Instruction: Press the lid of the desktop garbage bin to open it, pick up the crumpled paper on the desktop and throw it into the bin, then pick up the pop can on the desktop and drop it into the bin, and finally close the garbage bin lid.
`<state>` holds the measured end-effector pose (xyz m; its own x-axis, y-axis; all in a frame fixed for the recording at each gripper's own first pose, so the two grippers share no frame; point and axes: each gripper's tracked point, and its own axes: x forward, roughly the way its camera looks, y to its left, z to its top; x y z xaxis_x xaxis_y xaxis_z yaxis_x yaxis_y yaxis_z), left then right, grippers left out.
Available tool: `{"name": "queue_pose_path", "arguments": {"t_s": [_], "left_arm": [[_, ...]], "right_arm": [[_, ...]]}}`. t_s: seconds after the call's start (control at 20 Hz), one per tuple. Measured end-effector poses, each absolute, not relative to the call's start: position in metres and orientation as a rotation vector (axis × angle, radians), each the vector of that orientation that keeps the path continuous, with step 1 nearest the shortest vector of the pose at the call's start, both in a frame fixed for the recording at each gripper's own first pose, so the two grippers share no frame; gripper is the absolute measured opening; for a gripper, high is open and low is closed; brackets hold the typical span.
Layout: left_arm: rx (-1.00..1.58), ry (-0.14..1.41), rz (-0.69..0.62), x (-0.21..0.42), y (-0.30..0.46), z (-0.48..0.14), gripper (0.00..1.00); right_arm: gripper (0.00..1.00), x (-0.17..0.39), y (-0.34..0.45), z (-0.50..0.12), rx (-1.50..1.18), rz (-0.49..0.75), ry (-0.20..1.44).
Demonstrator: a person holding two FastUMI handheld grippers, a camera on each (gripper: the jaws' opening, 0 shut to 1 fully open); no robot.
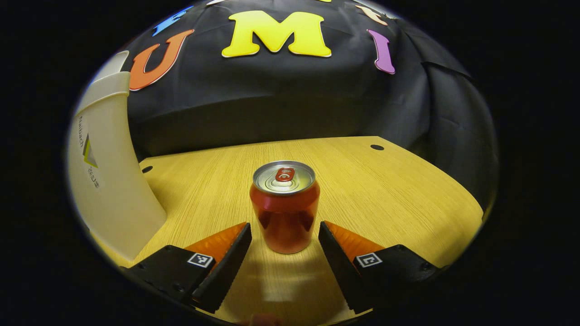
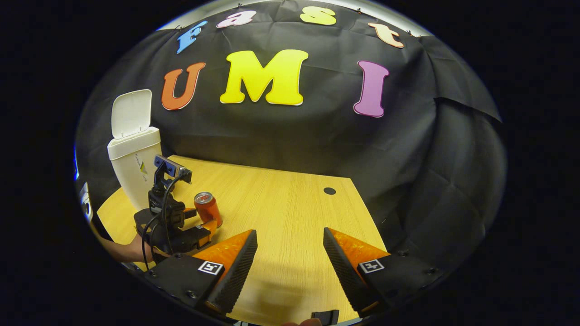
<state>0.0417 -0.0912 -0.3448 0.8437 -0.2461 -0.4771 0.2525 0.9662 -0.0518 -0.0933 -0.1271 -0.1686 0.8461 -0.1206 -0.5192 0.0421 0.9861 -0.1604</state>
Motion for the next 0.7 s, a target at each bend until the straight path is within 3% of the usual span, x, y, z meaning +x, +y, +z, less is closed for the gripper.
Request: {"name": "queue_pose_path", "arguments": {"t_s": [0.5, 0.55, 0.6, 0.7], "left_arm": [[0.037, 0.551, -0.303, 0.064, -0.097, -0.358, 0.98], [0.038, 0.554, -0.308, 0.065, -0.098, -0.358, 0.97], [0.034, 0.549, -0.312, 0.067, -0.099, -0.357, 0.89], [0.028, 0.558, -0.319, 0.063, -0.098, -0.353, 0.86]], "right_arm": [[0.91, -0.083, -0.12, -0.174, -0.137, -0.092, 0.58], [0.92, -0.084, -0.119, -0.174, -0.139, -0.091, 0.58], [0.92, -0.084, -0.118, -0.173, -0.14, -0.089, 0.58], [0.93, -0.084, -0.117, -0.171, -0.14, -0.089, 0.573]]}}
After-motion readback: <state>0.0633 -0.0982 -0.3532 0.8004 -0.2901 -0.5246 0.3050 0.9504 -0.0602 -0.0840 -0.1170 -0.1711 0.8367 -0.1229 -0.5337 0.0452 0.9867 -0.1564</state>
